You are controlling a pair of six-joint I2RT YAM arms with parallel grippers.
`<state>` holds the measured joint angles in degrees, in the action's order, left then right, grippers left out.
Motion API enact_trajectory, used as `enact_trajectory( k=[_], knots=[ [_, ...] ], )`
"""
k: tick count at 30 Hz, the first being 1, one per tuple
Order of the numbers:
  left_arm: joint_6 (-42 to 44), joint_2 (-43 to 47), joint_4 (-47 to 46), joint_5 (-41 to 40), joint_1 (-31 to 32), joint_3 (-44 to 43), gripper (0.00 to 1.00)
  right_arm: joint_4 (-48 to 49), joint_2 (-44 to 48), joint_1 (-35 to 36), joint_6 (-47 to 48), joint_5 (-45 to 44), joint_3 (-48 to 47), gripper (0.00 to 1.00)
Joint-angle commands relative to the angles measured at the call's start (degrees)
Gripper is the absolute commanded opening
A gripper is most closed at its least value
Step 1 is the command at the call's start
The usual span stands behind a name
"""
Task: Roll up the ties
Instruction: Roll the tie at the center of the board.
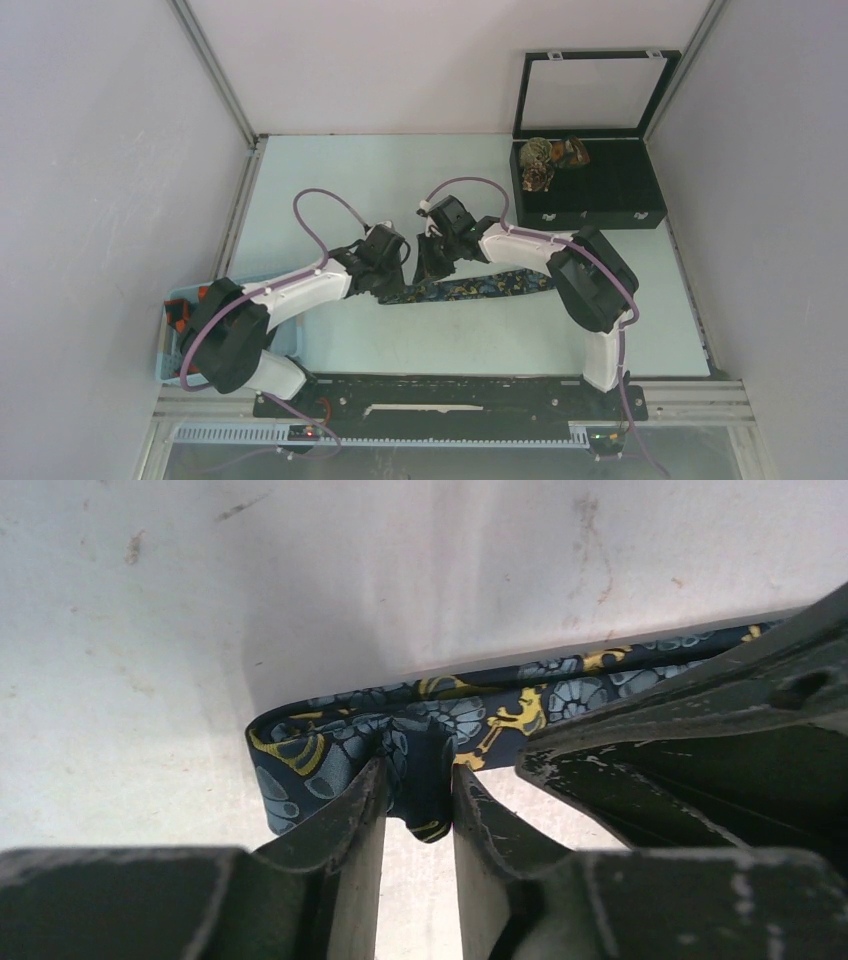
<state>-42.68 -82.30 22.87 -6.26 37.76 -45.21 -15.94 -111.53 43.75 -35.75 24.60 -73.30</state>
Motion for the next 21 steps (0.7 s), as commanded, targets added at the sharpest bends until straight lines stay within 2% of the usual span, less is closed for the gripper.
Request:
enact_trajectory(
  k=[1, 3, 6, 10, 17, 21],
  knots=[
    [-0.5, 2.1, -4.1, 2.0, 0.4, 0.9, 0.35, 0.3, 3.0, -0.2, 0.5, 0.4, 0.2, 0.00],
    [-0.1, 2.9, -5.8, 3.4, 0.4, 1.8, 0.45, 0.5, 3.0, -0.3, 0.3, 0.5, 0.1, 0.00],
    [0.4, 3.2, -7.5, 4.6, 0.4, 2.6, 0.48, 0.5, 3.1, -0.3, 0.1, 0.7, 0.1, 0.00],
    [0.6, 3.0, -9.5, 5.8, 0.4, 3.7, 0.45, 0.6, 3.4, -0.3, 0.0, 1.0, 0.2, 0.02],
    [-0.3, 4.0, -12.6, 5.8, 0.4, 6.1, 0.40, 0.7, 3.7, -0.3, -0.1, 1.0, 0.1, 0.16],
    [-0.6, 4.5, -13.3, 5.6, 0.4, 6.7, 0.35, 0.5, 3.5, -0.3, 0.0, 1.1, 0.1, 0.20]
  ],
)
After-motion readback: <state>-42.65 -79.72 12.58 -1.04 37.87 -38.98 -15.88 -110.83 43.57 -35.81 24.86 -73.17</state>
